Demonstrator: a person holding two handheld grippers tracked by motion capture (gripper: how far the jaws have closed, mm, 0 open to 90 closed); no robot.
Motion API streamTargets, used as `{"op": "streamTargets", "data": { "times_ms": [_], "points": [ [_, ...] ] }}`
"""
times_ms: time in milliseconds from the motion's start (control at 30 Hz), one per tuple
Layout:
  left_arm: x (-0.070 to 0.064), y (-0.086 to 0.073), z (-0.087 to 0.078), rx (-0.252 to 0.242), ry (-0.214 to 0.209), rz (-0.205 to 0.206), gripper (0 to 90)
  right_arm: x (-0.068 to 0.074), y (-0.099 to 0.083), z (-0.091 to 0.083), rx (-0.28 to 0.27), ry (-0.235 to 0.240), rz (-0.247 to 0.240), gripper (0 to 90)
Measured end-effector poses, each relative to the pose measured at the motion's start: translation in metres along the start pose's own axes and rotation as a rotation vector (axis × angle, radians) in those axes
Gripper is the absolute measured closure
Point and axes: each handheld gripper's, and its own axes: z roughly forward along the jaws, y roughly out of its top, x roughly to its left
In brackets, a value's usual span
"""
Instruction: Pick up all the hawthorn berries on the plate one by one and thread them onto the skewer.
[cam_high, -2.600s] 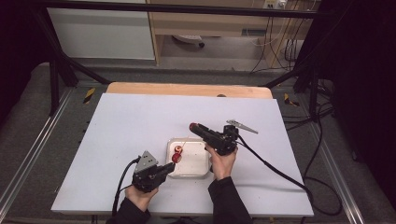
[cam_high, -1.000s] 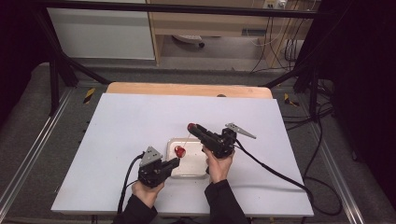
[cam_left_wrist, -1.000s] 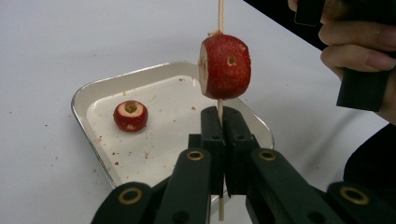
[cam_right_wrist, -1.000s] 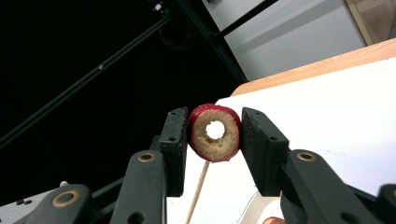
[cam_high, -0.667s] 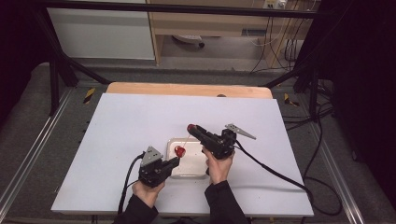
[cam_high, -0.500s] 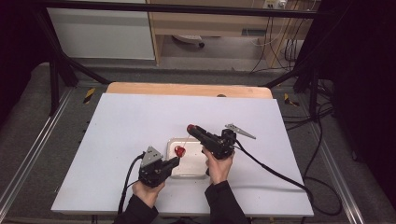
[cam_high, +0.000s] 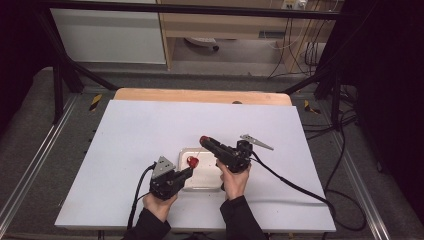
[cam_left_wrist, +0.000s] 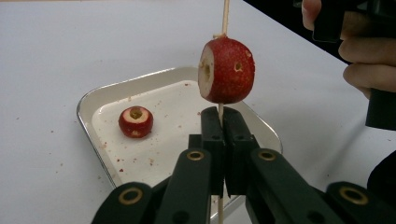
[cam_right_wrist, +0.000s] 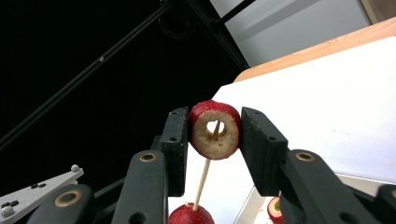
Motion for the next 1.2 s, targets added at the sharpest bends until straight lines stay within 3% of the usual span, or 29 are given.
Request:
{"op": "streamTargets", "data": {
  "times_ms": [300, 400, 600, 667, 867, 1200],
  "points": [
    [0.0008, -0.0006, 0.0000, -0.007, -0.026, 0.010, 88.8, -0.0035, -0.0010, 0.0004, 0.015, 0.009, 0.017, 64.0],
    [0.0023, 0.0013, -0.0004, -0.011, -0.034, -0.007, 88.8, -0.0045, -0.0003, 0.0010, 0.021, 0.015, 0.025, 64.1],
    [-0.0009, 0.0010, 0.0008, -0.006, -0.029, 0.019, 88.8, -0.0026, 0.0009, -0.0018, 0.032, 0.024, 0.003, 64.2],
    [-0.0036, 0.0017, 0.0009, -0.001, -0.017, 0.045, 88.8, -0.0028, 0.0010, -0.0020, 0.041, 0.025, -0.003, 64.3],
    [-0.0024, -0.0010, 0.0011, 0.001, -0.028, 0.051, 88.9, -0.0017, 0.0021, -0.0036, 0.065, 0.019, -0.008, 64.3],
    [0.0003, -0.0009, -0.0035, -0.015, -0.028, 0.025, 89.0, -0.0044, -0.0003, 0.0007, 0.044, 0.035, 0.021, 64.4]
  ]
}}
